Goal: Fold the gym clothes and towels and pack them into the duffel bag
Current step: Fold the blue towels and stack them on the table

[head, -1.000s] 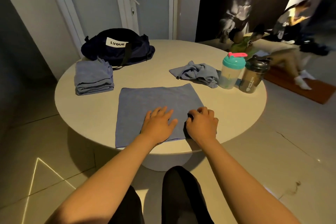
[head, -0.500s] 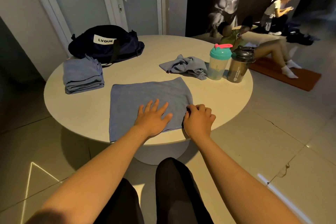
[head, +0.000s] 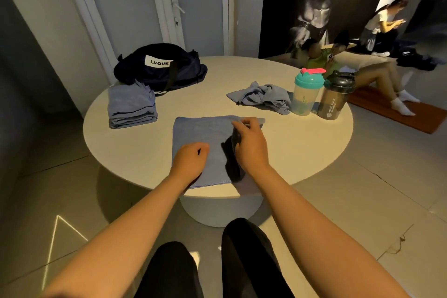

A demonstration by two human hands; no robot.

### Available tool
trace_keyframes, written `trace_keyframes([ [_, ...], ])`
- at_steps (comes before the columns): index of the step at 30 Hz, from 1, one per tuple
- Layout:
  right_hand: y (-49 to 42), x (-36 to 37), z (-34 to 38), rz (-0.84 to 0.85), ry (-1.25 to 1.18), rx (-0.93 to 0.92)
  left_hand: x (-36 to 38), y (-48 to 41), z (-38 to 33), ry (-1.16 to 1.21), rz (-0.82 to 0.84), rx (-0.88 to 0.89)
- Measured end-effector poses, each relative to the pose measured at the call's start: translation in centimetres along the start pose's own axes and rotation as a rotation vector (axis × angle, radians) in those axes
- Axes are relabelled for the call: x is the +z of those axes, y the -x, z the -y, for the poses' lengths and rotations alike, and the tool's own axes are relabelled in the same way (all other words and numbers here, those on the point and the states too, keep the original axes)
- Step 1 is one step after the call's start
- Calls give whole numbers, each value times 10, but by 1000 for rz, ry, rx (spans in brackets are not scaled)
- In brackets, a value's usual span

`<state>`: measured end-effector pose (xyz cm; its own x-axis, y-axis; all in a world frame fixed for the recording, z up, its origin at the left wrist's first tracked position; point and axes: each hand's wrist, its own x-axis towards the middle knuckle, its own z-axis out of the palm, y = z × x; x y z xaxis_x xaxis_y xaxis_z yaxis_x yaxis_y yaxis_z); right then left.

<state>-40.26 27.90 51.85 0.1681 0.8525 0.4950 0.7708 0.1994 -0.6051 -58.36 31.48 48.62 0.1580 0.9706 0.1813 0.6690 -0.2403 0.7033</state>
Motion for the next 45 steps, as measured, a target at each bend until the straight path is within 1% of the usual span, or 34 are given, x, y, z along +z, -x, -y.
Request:
trace_keyframes([
  [3, -7, 26, 39, 282, -120, -146, -14, 13, 0, 174, -44, -67],
  [4, -5, 33, 49, 347, -164, -187, -18, 16, -1, 212, -74, -82],
  [5, -3, 38, 55, 388, -219, -196, -22, 17, 0, 241, -111, -98],
  [7, 2, 40, 59, 426, -340, -122, -28, 17, 8, 274, -171, -121],
  [8, 4, 39, 57, 411, -379, -93, -31, 18, 13, 278, -165, -113],
  [9, 6, 39, 53, 352, -387, -83, -33, 17, 20, 252, -134, -100],
  [11, 8, 41, 41, 190, -310, -102, -33, 13, 32, 116, -42, -77],
  [12, 8, 42, 35, 154, -256, -96, -32, 11, 36, 59, -10, -69],
  [13, 10, 42, 30, 173, -202, -68, -31, 10, 37, 36, 9, -60],
  [15, 13, 45, 18, 281, -83, -39, -26, 7, 35, 53, 19, -52],
  [17, 15, 46, 4, 343, 12, -81, -21, 3, 26, 81, 33, -44],
  [21, -1, 37, -22, 317, 59, -90, -6, -10, 0, 122, 101, -44],
  [23, -2, 35, -30, 250, 77, -85, 1, -13, -4, 204, 117, -31],
  [25, 7, 37, -32, 206, 74, -74, 5, -9, -2, 239, 69, -14],
  [26, 13, 38, -31, 229, 65, -72, 7, -7, 1, 200, 9, -6],
  [28, 22, 38, -28, 317, 20, -94, 10, 1, 9, 22, -109, -3],
  [29, 24, 36, -27, 345, -14, -115, 10, 6, 11, -56, -145, 3],
  [30, 25, 34, -26, 364, -34, -136, 10, 9, 14, -85, -151, 21],
  [32, 23, 32, -25, 389, -23, -182, 9, 12, 18, 17, -111, 51],
  [34, 22, 33, -28, 389, 25, -221, 8, 12, 20, 165, -93, 20],
  [35, 21, 35, -29, 377, 39, -228, 7, 12, 19, 195, -107, 1],
  [38, 18, 37, -34, 337, 5, -203, 3, 13, 16, 204, -152, -6],
  [41, 22, 38, -33, 305, -10, -217, 3, 15, 15, 190, -154, -15],
  [45, 24, 33, -34, 238, -54, -236, 2, 15, 10, 249, -166, -52],
])
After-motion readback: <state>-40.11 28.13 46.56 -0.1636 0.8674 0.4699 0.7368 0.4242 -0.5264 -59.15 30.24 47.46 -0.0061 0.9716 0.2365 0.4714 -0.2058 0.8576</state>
